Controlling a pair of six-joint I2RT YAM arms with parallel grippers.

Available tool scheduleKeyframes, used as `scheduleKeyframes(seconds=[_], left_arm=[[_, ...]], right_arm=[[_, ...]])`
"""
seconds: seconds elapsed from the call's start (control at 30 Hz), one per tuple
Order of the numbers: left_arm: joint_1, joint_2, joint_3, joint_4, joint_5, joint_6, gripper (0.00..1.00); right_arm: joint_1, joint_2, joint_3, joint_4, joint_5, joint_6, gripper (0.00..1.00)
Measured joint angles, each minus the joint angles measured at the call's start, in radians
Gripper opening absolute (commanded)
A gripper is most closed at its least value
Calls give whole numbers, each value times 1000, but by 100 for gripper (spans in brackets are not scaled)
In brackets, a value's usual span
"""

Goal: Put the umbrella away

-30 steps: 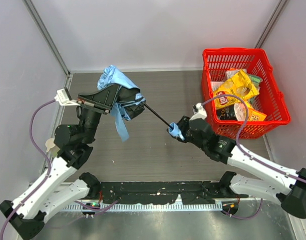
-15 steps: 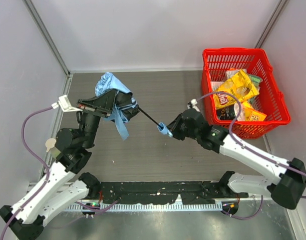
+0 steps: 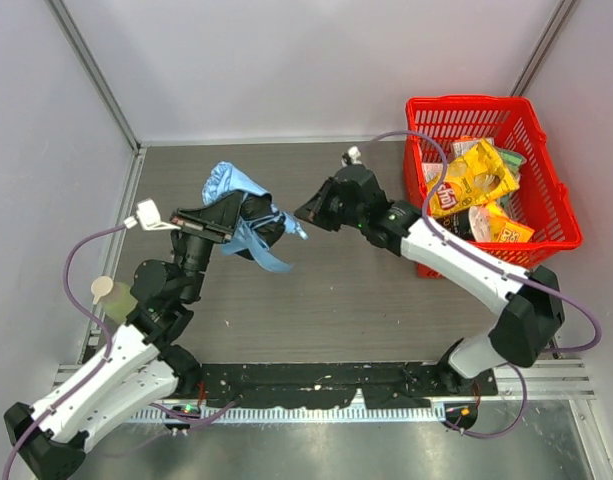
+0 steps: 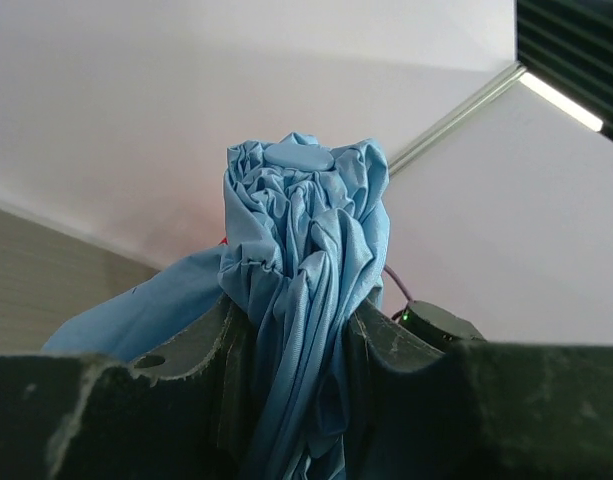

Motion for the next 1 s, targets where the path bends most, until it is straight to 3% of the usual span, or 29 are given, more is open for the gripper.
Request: scheduleKeyframes(seconds=[0.07, 0.23, 0.3, 0.43, 0.57, 0.77, 0.83, 0.9, 0.97, 1.0], left_arm=[[-7, -1, 12, -55, -10, -18, 0], [-8, -2, 41, -207, -100, -140, 0], [-8, 5, 41, -207, -114, -172, 0], [-8, 21, 49, -223, -116, -224, 0], [-8, 35, 65, -242, -108, -263, 0], [-8, 43, 67, -239, -90, -323, 0], [-8, 52, 67, -238, -83, -337, 0], [-8, 60, 67, -232, -79, -352, 0], [-7, 66, 67, -227, -81, -360, 0], [-5, 66, 67, -225, -85, -362, 0]], right_arm=[[-16, -41, -100, 0, 1, -90, 6], [68, -239, -382, 46, -13, -378, 60], [108, -360, -484, 94, -69, -479, 74], [108, -489, -528, 250, -251, -631, 80], [109, -412, -416, 321, -400, -757, 82], [113, -270, -362, 395, -534, -844, 78], [116, -236, -362, 412, -560, -851, 71], [127, -217, -370, 433, -579, -852, 56], [141, -214, -383, 454, -583, -852, 29], [150, -214, -389, 467, -584, -851, 6]])
